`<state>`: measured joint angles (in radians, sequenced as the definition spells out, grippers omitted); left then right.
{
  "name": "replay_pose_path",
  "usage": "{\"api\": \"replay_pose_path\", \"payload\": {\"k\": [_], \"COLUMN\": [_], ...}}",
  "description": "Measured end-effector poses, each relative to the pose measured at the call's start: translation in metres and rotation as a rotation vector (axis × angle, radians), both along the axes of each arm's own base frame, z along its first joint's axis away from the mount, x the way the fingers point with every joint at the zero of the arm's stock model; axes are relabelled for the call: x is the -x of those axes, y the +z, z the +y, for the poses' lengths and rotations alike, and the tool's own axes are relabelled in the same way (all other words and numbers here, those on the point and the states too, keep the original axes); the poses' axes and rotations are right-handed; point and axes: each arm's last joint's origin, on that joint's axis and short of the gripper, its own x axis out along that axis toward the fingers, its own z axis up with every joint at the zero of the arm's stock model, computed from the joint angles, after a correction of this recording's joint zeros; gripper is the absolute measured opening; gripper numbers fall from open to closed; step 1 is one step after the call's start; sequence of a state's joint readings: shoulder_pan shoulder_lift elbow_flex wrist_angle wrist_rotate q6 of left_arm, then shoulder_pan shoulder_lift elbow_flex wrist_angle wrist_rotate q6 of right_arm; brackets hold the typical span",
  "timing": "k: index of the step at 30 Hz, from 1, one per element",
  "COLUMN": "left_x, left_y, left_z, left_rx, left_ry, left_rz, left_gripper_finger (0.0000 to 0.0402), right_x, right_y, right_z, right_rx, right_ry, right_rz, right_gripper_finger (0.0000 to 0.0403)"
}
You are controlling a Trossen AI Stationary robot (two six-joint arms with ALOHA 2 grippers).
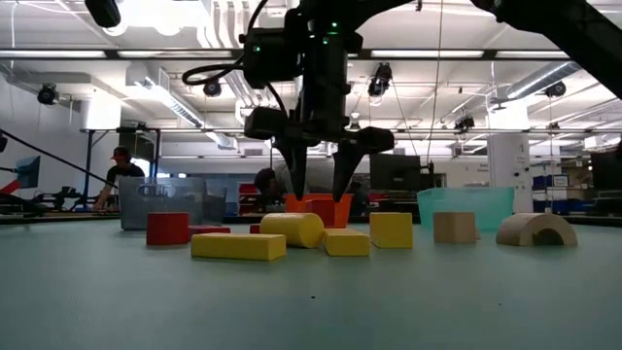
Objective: Sort & place blocks by color
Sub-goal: Put the red block into the green bin
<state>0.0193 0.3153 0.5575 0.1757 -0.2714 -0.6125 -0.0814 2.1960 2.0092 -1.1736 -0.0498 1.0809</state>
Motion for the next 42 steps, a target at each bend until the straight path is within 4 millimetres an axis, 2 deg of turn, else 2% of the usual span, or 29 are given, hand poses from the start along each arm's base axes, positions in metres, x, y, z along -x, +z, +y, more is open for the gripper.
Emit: {"api": "replay_pose_path", "payload": {"k": [7, 25, 35, 42], "left_x": [-0.001, -0.001, -0.001, -0.001], "left_y": [0.000, 0.000, 0.000, 0.000], "left_z": [0.000, 0.000, 0.000, 0.000], "left_rx": [0.000, 0.000, 0.002, 0.003], "left_ry": [0.000, 0.000, 0.000, 0.000], "left_rz": [0.005, 0.005, 0.004, 0.005], "left_gripper_finger": [0.0020, 0.0020, 0.0020, 0.0020], "right_x": [0.000, -0.001, 0.002, 0.012], "right_y": [-0.008, -0.012, -0.006, 0.026], "right_z": [0.000, -0.001, -0.003, -0.007], "right_rx": [-0.001, 0.026, 0.025, 0.004], "right_ry": [-0.001, 0.009, 0.000, -0.021], "right_rz": [-0.006, -0.017, -0.015, -0.077], "right_gripper_finger": [0.0191, 0.0041, 0.0032, 0.0030]}}
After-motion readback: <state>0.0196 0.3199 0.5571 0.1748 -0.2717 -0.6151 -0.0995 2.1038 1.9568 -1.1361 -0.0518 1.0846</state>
